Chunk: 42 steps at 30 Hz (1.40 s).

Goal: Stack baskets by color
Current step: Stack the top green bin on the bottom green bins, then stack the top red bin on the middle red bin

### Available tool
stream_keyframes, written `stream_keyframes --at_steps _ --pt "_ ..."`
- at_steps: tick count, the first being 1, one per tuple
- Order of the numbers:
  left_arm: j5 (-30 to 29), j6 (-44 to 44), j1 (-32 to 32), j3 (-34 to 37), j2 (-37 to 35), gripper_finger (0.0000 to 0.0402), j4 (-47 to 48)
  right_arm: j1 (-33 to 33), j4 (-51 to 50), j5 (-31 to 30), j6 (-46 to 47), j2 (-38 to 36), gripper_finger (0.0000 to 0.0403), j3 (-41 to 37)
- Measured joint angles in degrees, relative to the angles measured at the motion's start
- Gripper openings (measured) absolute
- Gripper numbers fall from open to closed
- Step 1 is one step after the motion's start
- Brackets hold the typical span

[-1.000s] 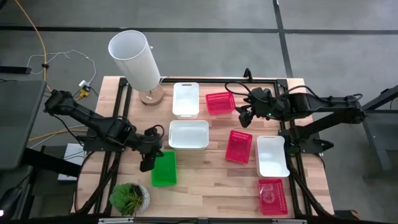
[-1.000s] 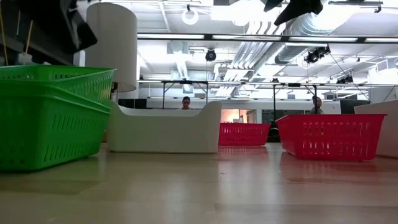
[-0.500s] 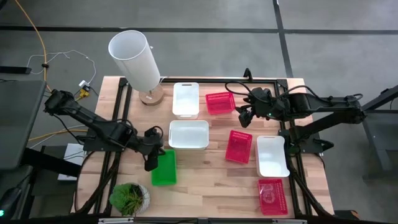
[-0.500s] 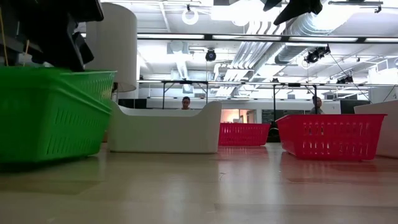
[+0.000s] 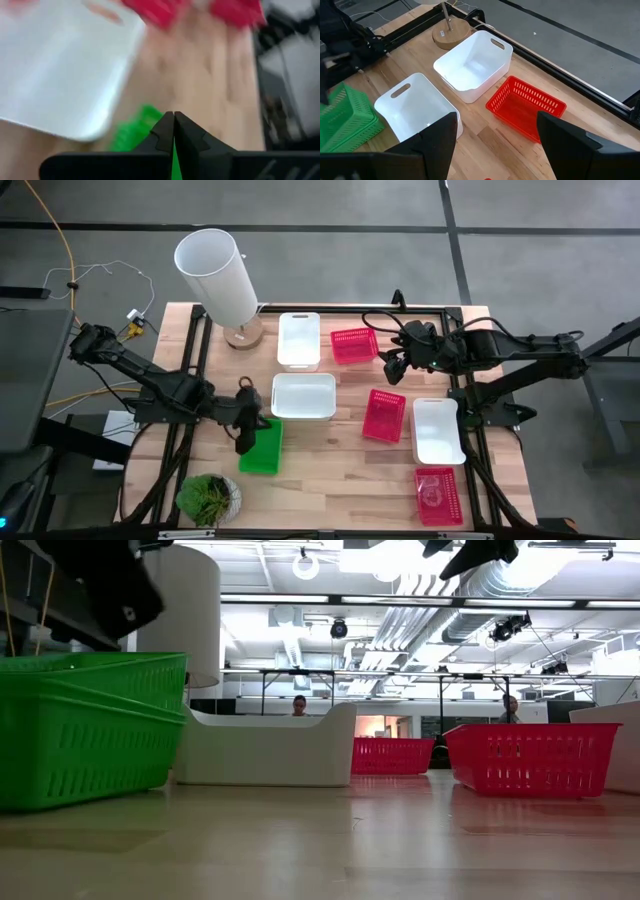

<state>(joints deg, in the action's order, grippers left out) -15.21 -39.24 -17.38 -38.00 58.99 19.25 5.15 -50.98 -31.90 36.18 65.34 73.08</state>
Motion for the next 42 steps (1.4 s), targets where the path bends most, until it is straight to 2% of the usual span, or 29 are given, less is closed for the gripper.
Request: stream_keyframes --at_steps 5,14,21,28,35,38,42 --pt "-17.42 -8.6 -3.92 1.32 -1.7 0.0 -0.47 0.03 0.04 0.08 0.04 0.0 0.0259 0.0" --pt "-32.61 -23.83 -14.61 3.21 2.47 0.0 0.5 0.04 0.0 -0.27 1.03 0.0 0.0259 0.0" --pt "-35.94 -28.81 -15.78 3.23 8.94 0.0 0.43 0.02 0.07 -0.92 1.3 -0.02 0.0259 0.0" --pt "-35.41 -34.12 -15.57 3.23 13.47 0.0 0.16 0.02 0.23 -0.92 2.4 -0.02 0.0259 0.0" --pt "-33.82 -35.09 -15.57 3.02 14.3 0.0 0.23 0.02 0.22 -0.92 2.4 -0.02 0.0259 0.0" --pt "-34.39 -31.34 -15.38 1.45 11.75 0.0 0.42 0.02 0.22 -0.92 2.29 -0.02 0.0259 0.0" --pt "-33.8 -17.0 -13.25 -2.92 5.97 0.0 0.25 0.02 1.06 -0.94 0.98 -0.02 0.0259 0.0"
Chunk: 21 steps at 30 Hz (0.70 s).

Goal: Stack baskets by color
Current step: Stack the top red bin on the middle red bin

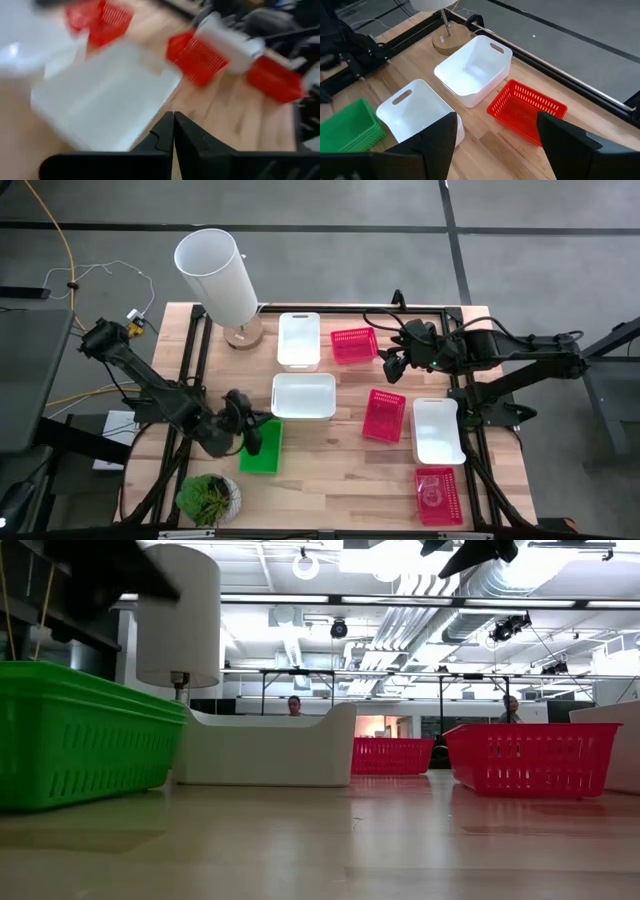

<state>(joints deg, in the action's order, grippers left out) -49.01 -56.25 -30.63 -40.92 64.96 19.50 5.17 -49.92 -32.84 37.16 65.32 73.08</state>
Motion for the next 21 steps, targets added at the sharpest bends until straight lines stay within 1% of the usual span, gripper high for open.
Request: stream_keyframes --at_steps 2,3,6,9,13,17,19,21 --pt "2.14 10.43 2.27 -2.75 -3.0 0.0 -1.69 0.0 0.33 0.02 -0.15 0.0 0.0259 0.0" --pt "4.52 16.06 3.77 -4.02 -4.46 0.0 -3.24 0.0 0.61 0.02 -0.74 0.0 0.0259 0.0" --pt "13.41 29.49 9.65 -7.14 -7.93 0.0 -9.31 0.0 1.27 0.71 -2.64 0.0 0.0259 0.0" --pt "22.17 38.55 16.68 -9.25 -10.12 0.0 -12.12 0.0 1.3 2.32 -4.4 0.0 0.0259 0.0" --pt "32.72 43.64 26.55 -10.33 -11.9 0.0 -12.2 0.0 1.11 6.32 -7.73 0.0 0.0259 0.0" --pt "45.79 44.47 35.82 -9.93 -12.16 0.0 -12.0 0.02 0.05 8.04 -10.5 -0.18 0.0259 0.0" --pt "52.38 44.43 39.8 -8.37 -11.62 0.0 -14.96 0.02 -1.02 8.04 -11.66 -0.24 0.0259 0.0" --pt "56.96 44.41 42.8 -6.31 -10.75 0.0 -18.21 0.02 -2.71 8.07 -12.17 -0.24 0.0259 0.0"
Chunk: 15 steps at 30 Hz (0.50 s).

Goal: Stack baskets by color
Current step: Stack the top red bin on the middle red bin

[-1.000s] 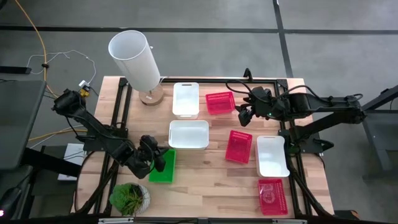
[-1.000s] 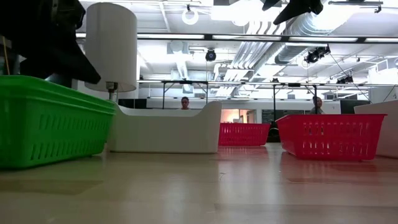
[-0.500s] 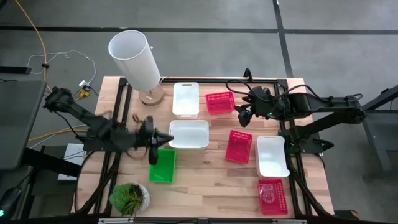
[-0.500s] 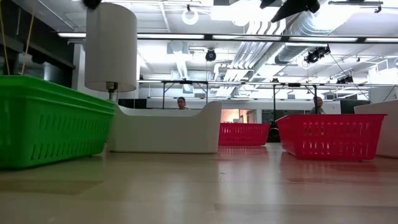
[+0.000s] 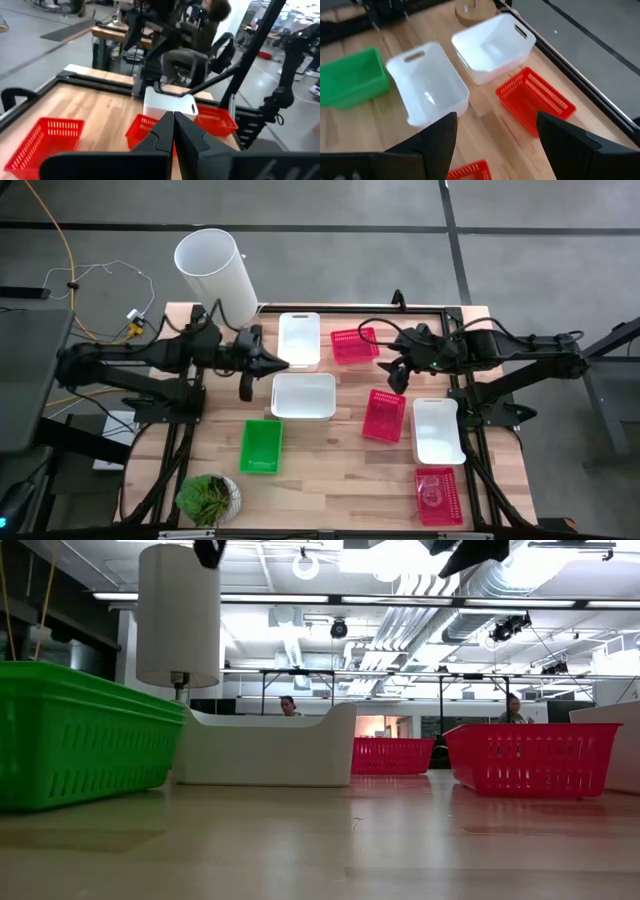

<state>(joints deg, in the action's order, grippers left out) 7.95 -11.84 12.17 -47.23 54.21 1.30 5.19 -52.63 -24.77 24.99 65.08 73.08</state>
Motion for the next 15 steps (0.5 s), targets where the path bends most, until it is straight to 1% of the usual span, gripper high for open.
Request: stream_keyframes --at_steps 1,4,9,11,15 --pt "0.81 -0.28 1.17 0.97 0.33 0.0 -1.49 -0.01 -0.96 -0.01 0.01 -0.02 0.0259 0.0" --pt "0.73 -1.49 3.34 3.18 0.43 0.0 -6.45 -0.01 -2.87 0.02 0.01 -0.02 0.0259 0.0" --pt "0.36 -1.53 3.51 3.41 -0.39 0.0 -7.15 0.0 -2.91 0.74 0.01 -0.02 0.0259 0.0" --pt "0.31 -1.87 3.27 3.41 -1.14 0.0 -7.13 0.0 -2.95 -0.32 0.1 -0.02 0.0259 0.0" --pt "-0.09 -3.06 2.37 3.41 -1.53 0.0 -6.71 -0.72 -2.97 -4.98 2.16 -0.02 0.0259 0.0"
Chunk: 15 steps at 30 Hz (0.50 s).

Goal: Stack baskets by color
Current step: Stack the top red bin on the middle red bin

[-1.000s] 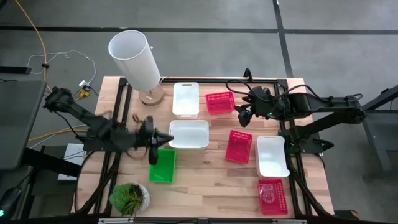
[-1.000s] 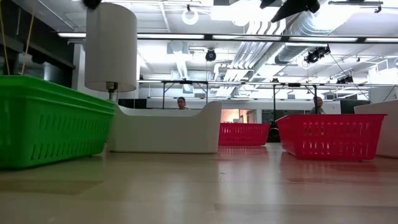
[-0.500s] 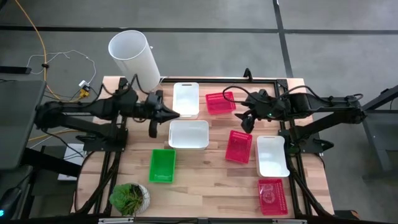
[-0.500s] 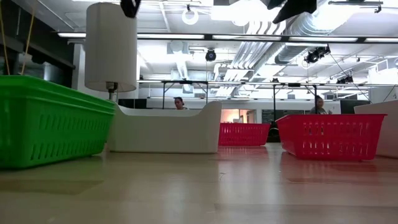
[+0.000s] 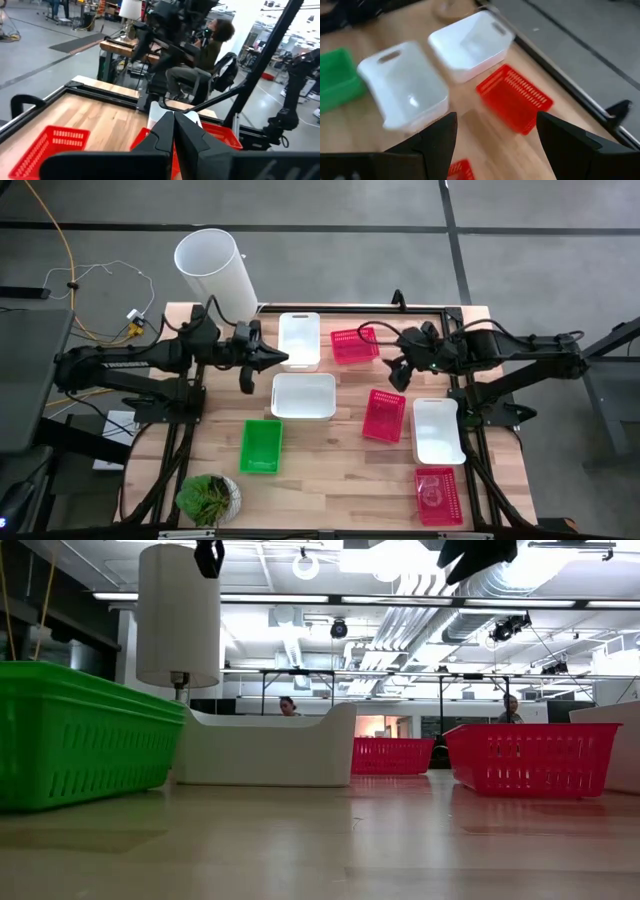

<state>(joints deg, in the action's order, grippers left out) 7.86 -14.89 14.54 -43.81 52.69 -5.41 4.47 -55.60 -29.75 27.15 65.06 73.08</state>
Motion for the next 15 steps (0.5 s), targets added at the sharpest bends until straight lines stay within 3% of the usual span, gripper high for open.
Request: stream_keyframes --at_steps 6,10,15 --pt "-0.02 0.02 -1.55 0.0 0.1 0.0 -0.05 -7.96 4.82 -1.64 4.11 1.29 0.0259 0.02" --pt "-0.39 0.01 -2.1 0.0 0.52 0.0 -0.02 -18.59 7.5 5.98 8.91 5.45 0.0259 0.02" --pt "-1.97 0.0 -2.75 0.0 0.52 0.0 -0.05 -28.38 6.6 16.91 9.99 16.66 0.0259 0.0"
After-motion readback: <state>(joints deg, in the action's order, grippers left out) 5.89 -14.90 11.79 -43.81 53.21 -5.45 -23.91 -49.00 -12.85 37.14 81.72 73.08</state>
